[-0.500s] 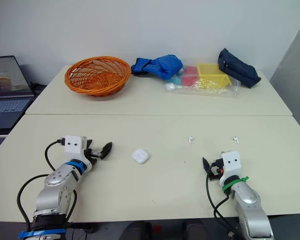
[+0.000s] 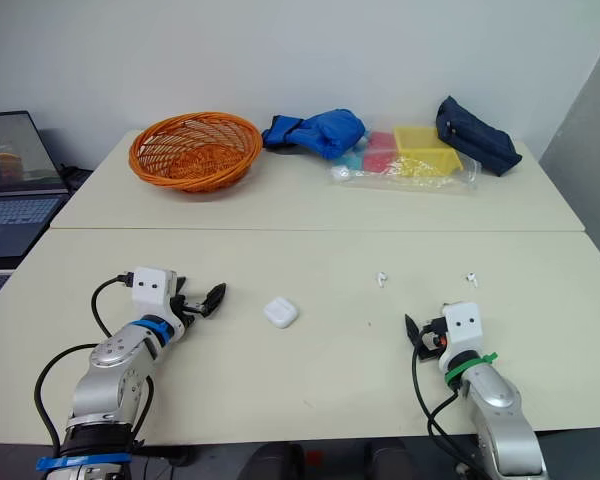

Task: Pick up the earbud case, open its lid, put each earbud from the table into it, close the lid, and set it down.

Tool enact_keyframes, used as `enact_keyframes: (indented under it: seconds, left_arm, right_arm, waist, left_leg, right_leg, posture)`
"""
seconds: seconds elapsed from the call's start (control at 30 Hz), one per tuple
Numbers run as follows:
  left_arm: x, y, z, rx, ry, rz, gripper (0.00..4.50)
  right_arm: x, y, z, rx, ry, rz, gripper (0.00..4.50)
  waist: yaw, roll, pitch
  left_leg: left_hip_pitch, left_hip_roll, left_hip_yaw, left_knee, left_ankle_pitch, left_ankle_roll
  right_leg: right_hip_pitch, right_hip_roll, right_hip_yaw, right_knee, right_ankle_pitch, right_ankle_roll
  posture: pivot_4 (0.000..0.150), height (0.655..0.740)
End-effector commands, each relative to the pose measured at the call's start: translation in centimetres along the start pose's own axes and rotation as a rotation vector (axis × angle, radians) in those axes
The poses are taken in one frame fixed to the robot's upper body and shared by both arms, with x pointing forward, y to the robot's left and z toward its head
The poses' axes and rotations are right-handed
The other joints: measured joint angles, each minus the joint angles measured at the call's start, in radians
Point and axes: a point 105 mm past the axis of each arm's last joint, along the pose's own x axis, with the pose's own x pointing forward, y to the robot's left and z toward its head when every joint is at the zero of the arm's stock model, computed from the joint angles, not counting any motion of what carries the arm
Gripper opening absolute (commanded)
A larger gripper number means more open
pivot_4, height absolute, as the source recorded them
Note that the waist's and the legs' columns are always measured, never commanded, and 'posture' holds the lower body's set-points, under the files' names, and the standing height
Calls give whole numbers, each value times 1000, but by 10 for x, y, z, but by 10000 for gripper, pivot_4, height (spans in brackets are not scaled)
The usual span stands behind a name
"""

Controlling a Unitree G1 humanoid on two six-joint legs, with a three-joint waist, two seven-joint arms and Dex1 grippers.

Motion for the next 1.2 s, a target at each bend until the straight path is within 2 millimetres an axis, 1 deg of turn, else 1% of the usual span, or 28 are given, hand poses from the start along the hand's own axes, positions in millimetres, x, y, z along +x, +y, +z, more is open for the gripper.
enact_keyframes:
  seconds: [0.03,0.17,0.3,0.37,0.47,0.53,0.63,0.7,0.8,0.87,0.93,1.03,1.1,1.2]
  left_arm:
    - [1,-4,20,19,-54,-57,44815]
    - [-3,-14,32,49,-78,-182,44815]
    - [-17,-33,35,144,-57,-377,44815]
    - [-25,-41,33,180,-38,-463,44815]
    - [-40,-51,26,219,-11,-574,44815]
    - [-46,-57,20,241,6,-618,44815]
    - [-45,-70,13,251,-5,-631,44815]
    - [-44,-79,10,258,-17,-649,44815]
    - [-37,-102,-1,242,-24,-639,44815]
    - [-37,-109,-4,241,-25,-632,44815]
    - [-37,-112,-5,251,-24,-630,44815]
    - [-32,-116,-9,206,-10,-582,44815]
    - [-28,-117,-10,232,-16,-551,44815]
    - [-26,-119,-12,213,-11,-538,44815]
  right_arm:
    - [-1,-2,15,-26,-55,-2,45000]
    - [0,-3,24,-48,-76,21,45000]
    - [-2,4,40,-91,-114,136,45000]
    - [-4,10,48,-114,-130,223,45000]
    - [-16,30,62,-108,-151,470,45000]
    - [-21,39,68,-121,-150,582,45000]
    - [-27,51,72,-154,-129,716,45000]
    - [-27,55,73,-159,-117,754,45000]
    - [-28,63,69,-196,-93,830,45000]
    - [-30,66,70,-191,-90,856,45000]
    - [-29,67,71,-194,-90,860,45000]
    - [-28,68,73,-211,-96,873,45000]
    - [-27,69,75,-222,-99,876,45000]
    - [-27,69,76,-216,-102,876,45000]
  waist:
    - [0,0,0]
    - [-1,0,0]
    - [-2,0,0]
    - [-2,0,0]
    - [-3,0,1]
    - [-3,0,1]
    - [-2,0,1]
    - [-1,0,1]
    - [1,0,1]
    - [1,-1,1]
    - [1,-1,1]
    - [1,-1,1]
    - [2,-1,1]
    - [5,-1,1]
  left_leg:
    - [0,0,0,0,0,0]
    - [0,0,0,0,0,0]
    - [-1,0,0,-1,0,0]
    - [-1,1,1,-1,0,0]
    - [-1,1,1,-1,0,0]
    - [-1,2,1,-2,0,0]
    - [-1,2,-1,-1,0,0]
    - [-1,2,-2,-1,0,0]
    - [-2,2,-2,-1,0,0]
    - [-3,1,-1,-1,0,0]
    - [-3,1,-2,-1,0,0]
    - [-3,1,-2,-1,0,0]
    - [-3,0,-2,0,0,0]
    - [-3,0,-2,1,0,0]
  right_leg:
    - [0,0,0,0,0,0]
    - [0,0,0,0,0,0]
    - [-1,0,0,0,-1,-1]
    - [-1,0,0,-1,-1,-2]
    - [-2,-1,0,-1,-2,-3]
    - [-1,-1,0,-1,-2,-4]
    - [-1,-1,0,-1,-3,-5]
    - [-1,-1,0,-1,-3,-5]
    - [-1,-1,0,-1,-3,-5]
    - [-1,-1,0,-2,-3,-4]
    - [-1,-1,0,-2,-3,-4]
    - [-1,-1,-1,-2,-3,-3]
    - [-1,-1,-1,-2,-2,-2]
    - [0,-1,-2,-2,-2,-1]
  posture:
    - [1500,7400]
    - [1500,7400]
    - [1500,7400]
    - [1500,7400]
    - [1500,7400]
    - [1500,7400]
    - [1500,7400]
    - [1500,7400]
    - [1500,7400]
    - [1500,7400]
    - [1500,7400]
    - [1500,7400]
    - [1500,7400]
    - [1500,7400]
